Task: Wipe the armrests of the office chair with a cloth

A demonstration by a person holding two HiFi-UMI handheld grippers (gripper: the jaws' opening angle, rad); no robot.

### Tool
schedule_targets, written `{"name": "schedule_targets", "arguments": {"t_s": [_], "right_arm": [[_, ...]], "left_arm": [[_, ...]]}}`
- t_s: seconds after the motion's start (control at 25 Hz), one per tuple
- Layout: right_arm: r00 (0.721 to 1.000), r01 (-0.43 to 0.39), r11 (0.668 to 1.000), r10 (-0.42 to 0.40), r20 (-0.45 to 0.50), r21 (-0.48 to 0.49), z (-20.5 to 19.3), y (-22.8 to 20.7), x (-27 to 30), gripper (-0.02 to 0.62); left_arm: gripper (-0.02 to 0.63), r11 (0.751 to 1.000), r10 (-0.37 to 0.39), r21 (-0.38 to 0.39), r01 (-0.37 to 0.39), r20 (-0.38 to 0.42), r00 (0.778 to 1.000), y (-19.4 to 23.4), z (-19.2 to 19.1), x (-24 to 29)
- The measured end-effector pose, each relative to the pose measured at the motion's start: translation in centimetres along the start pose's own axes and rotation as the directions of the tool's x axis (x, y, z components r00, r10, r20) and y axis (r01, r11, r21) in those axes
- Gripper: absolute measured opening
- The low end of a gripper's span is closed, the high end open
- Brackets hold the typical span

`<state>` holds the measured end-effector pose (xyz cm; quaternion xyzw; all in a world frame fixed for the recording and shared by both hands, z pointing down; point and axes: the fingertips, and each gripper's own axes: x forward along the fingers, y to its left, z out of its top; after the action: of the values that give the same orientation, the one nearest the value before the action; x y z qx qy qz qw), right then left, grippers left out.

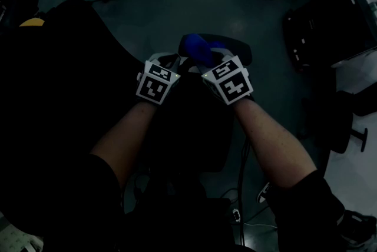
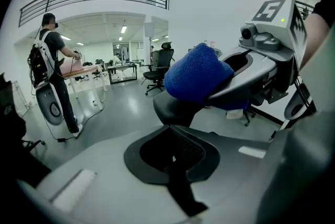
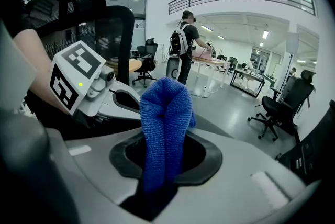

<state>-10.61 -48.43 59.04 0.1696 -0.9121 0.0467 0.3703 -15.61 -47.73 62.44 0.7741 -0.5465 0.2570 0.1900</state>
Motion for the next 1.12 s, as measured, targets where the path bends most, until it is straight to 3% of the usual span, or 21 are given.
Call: {"name": "schedule_targets", "arguments": {"t_s": [0.52,0.76,1.12], "right_arm": [[0.995,-0.093,0.996,0.093,0.036,-0.001,2.7,4.9,1.2,0.110],[0.990,-0.107,0.994,0.106,0.087,0.003,3.1,5.5,-2.2,0.110],[0.982,-0.103,0.989,0.085,0.168,0.106,1.4,8.7,-10.1,0.110]], "left_arm": [[0.015,0.999,-0.003,0.032,0.003,-0.004,1.000,0.3,0.3,-0.3],[0.017,1.000,0.004,0.013,-0.004,-0.003,1.000,-0.3,0.4,-0.7],[0.017,0.999,0.003,-0.037,-0.003,0.006,1.000,-3.1,0.0,-5.4]]}}
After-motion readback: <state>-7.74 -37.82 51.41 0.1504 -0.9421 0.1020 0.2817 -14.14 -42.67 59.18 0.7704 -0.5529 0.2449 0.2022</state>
